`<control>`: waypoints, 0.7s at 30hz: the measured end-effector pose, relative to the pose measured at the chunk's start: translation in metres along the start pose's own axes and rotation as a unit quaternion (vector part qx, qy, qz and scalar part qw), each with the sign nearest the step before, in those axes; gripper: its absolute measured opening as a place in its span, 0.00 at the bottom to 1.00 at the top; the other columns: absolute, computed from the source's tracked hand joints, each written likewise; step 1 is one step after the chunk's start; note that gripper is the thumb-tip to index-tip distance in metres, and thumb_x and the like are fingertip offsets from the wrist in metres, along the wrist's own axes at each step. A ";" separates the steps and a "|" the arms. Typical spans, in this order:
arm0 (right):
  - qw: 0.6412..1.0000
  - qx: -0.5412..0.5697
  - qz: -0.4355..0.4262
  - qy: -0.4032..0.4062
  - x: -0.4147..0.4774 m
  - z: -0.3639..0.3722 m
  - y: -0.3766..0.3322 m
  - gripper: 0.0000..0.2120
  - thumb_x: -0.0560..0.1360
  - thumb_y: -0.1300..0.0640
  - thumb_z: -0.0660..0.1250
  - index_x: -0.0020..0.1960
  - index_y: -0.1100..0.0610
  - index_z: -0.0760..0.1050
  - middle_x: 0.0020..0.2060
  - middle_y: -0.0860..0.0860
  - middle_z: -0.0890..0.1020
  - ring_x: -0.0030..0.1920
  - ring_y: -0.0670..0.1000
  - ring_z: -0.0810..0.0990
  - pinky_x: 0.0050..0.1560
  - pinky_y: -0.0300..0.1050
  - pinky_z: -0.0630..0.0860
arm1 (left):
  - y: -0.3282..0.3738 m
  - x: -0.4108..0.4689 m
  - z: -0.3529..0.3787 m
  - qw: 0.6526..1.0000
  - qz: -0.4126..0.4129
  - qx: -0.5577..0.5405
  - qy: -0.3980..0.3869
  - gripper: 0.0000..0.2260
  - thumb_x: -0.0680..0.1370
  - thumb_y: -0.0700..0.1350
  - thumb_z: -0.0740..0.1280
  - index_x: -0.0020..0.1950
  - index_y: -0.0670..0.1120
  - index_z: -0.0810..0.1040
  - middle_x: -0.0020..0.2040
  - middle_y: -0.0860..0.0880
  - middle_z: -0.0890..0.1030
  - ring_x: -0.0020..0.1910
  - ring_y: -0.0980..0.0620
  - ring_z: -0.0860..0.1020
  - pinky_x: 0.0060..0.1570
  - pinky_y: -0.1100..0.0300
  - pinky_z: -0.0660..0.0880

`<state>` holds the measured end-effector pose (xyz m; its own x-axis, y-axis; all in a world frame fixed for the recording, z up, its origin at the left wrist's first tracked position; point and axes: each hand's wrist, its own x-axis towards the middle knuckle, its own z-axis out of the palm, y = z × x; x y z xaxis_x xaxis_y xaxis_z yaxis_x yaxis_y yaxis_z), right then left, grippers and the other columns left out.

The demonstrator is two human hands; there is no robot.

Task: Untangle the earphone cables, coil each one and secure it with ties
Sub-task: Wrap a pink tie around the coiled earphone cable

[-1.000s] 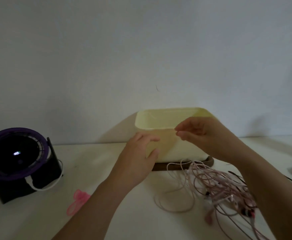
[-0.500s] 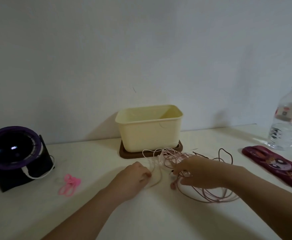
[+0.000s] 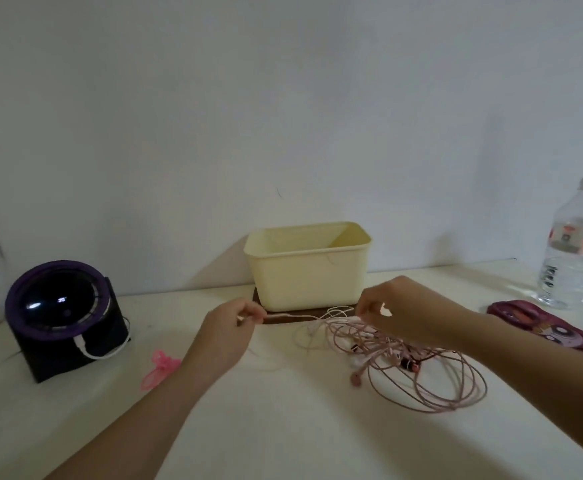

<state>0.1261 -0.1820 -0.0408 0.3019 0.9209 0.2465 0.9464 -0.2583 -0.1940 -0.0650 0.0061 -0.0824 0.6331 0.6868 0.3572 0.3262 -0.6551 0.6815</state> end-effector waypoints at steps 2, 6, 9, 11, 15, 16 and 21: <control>1.000 0.014 0.005 -0.003 0.009 -0.007 0.000 0.08 0.77 0.54 0.63 0.52 0.49 0.79 0.45 0.45 0.83 0.44 0.43 0.78 0.49 0.37 0.75 | 0.018 0.005 -0.013 0.997 0.027 -0.067 0.018 0.17 0.76 0.32 0.59 0.42 0.55 0.76 0.44 0.57 0.80 0.32 0.63 0.74 0.32 0.73 0.68; 0.996 0.088 -0.016 -0.005 0.033 -0.016 -0.015 0.23 0.74 0.53 0.69 0.68 0.48 0.68 0.57 0.43 0.75 0.58 0.44 0.74 0.58 0.39 0.73 | 0.058 0.019 -0.037 0.983 0.076 -0.167 0.029 0.16 0.78 0.33 0.59 0.45 0.54 0.79 0.45 0.57 0.82 0.39 0.62 0.76 0.41 0.69 0.71; 0.985 0.162 -0.032 -0.055 0.047 -0.023 -0.040 0.32 0.72 0.51 0.71 0.72 0.48 0.60 0.59 0.42 0.74 0.60 0.44 0.73 0.61 0.40 0.71 | 0.087 0.028 -0.049 0.962 0.074 -0.264 0.015 0.15 0.79 0.35 0.59 0.46 0.53 0.79 0.42 0.58 0.83 0.41 0.61 0.77 0.44 0.63 0.74; 0.978 0.198 -0.041 -0.058 0.055 -0.028 -0.052 0.21 0.74 0.52 0.69 0.65 0.50 0.70 0.45 0.45 0.82 0.46 0.43 0.79 0.47 0.32 0.73 | 0.102 0.034 -0.056 0.940 0.061 -0.335 0.004 0.15 0.79 0.34 0.59 0.46 0.51 0.80 0.40 0.56 0.82 0.35 0.60 0.75 0.39 0.62 0.72; 0.985 0.174 -0.010 -0.007 0.068 -0.033 -0.048 0.08 0.78 0.54 0.64 0.52 0.56 0.79 0.28 0.44 0.78 0.27 0.39 0.73 0.29 0.28 0.67 | 0.114 0.047 -0.079 0.912 0.059 -0.405 0.041 0.13 0.79 0.32 0.58 0.47 0.47 0.79 0.40 0.52 0.81 0.26 0.58 0.65 0.27 0.66 0.64; 0.985 0.174 0.009 -0.001 0.071 -0.034 -0.041 0.08 0.78 0.55 0.64 0.50 0.57 0.79 0.28 0.45 0.78 0.26 0.39 0.74 0.31 0.30 0.68 | 0.112 0.052 -0.086 0.915 0.062 -0.394 0.065 0.13 0.79 0.33 0.58 0.47 0.47 0.78 0.41 0.51 0.81 0.25 0.58 0.64 0.26 0.66 0.63; 0.979 0.173 0.104 -0.033 0.071 -0.037 -0.002 0.10 0.78 0.59 0.62 0.39 0.57 0.76 0.33 0.50 0.80 0.26 0.44 0.76 0.30 0.34 0.73 | 0.095 0.065 -0.104 0.932 0.055 -0.321 0.158 0.13 0.79 0.34 0.58 0.46 0.49 0.78 0.44 0.51 0.82 0.23 0.60 0.65 0.26 0.66 0.63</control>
<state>0.1500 -0.1267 0.0122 0.4641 0.8793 0.1074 0.7667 -0.3380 -0.5458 -0.0659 0.0209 0.0718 0.3670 0.7510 0.5490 -0.2796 -0.4739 0.8350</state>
